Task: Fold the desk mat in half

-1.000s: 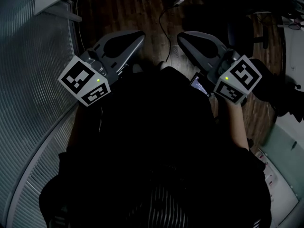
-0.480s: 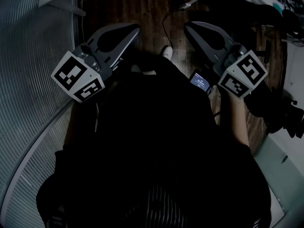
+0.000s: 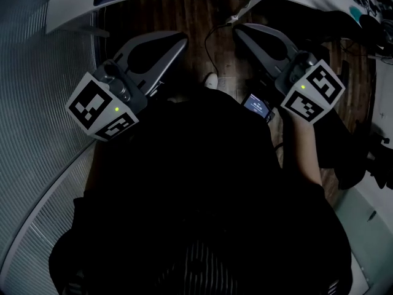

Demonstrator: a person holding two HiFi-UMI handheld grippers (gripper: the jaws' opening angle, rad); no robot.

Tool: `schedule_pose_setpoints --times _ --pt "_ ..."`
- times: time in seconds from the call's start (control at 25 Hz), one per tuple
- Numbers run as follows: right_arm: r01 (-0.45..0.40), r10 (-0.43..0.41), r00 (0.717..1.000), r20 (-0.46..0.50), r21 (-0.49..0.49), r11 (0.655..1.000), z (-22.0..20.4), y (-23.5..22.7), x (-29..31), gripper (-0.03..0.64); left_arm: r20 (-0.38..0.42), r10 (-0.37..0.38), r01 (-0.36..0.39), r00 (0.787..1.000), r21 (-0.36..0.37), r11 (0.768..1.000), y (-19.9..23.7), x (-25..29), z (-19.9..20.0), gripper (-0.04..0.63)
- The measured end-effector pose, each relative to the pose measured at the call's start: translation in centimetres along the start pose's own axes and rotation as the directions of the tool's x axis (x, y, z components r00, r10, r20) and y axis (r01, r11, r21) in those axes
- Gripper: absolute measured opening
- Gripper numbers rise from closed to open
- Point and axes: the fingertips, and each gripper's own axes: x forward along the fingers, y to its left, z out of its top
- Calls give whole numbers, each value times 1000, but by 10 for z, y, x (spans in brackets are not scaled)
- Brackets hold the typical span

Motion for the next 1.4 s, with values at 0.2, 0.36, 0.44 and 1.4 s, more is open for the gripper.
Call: schedule_pose_setpoints --times 0.2,0.36,0.44,1.4 --pt "8 -10 999 39 55 998 -1 -48 -37 5 -73 -68 66 995 -28 997 -12 67 -4 8" --pt "-1 -4 999 51 99 995 -12 -89 -66 5 -145 -74 73 987 -10 997 -17 114 -18 9" --pt "13 -19 998 61 108 994 -17 -109 -81 5 -190 -65 64 980 -7 998 -15 132 -31 9" --pt "124 -157 976 154 203 971 -17 -193 -118 5 -536 81 -23 840 115 993 70 141 -117 9"
